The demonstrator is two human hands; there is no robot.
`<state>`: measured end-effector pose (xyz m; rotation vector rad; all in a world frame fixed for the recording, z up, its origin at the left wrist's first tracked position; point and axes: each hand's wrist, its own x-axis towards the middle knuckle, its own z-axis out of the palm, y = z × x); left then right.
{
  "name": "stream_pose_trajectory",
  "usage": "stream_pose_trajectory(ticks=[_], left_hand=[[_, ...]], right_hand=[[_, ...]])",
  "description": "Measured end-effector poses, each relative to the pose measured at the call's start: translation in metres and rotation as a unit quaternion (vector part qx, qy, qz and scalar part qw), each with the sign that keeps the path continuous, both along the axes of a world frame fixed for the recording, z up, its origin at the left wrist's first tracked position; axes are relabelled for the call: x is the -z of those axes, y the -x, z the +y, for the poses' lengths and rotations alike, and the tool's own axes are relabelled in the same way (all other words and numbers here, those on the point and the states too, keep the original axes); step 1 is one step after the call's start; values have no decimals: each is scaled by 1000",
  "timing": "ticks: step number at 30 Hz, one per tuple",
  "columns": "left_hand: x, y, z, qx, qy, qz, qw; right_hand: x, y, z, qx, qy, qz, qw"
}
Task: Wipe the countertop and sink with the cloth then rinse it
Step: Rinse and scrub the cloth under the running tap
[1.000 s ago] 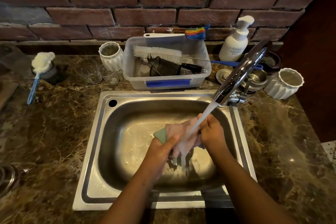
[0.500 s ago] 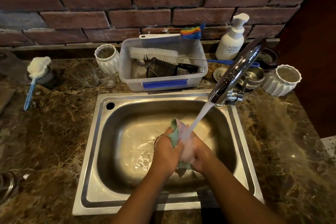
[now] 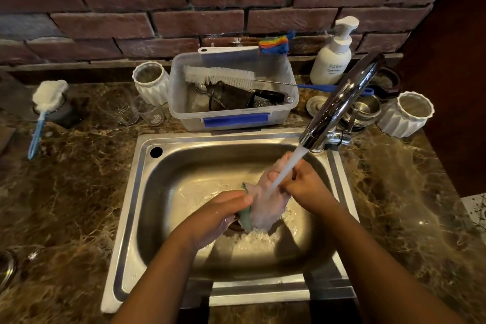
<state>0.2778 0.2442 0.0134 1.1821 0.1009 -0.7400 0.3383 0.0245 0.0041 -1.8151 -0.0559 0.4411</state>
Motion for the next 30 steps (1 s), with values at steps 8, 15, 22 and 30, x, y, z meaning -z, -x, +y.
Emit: stream_pose_trajectory(ticks=[8, 15, 22, 30], left_hand=[[7, -14, -15, -37, -234, -84, 968], [27, -4, -48, -298, -202, -40, 932], [39, 5, -69, -319, -202, -35, 925], [27, -6, -81, -317, -98, 45, 942]], right_hand=[[-5, 7, 14, 75, -6, 45, 996], [14, 44, 43, 228, 23, 45, 972], [3, 70, 66, 285, 17, -49, 957], [11, 42, 61, 254, 91, -19, 963]])
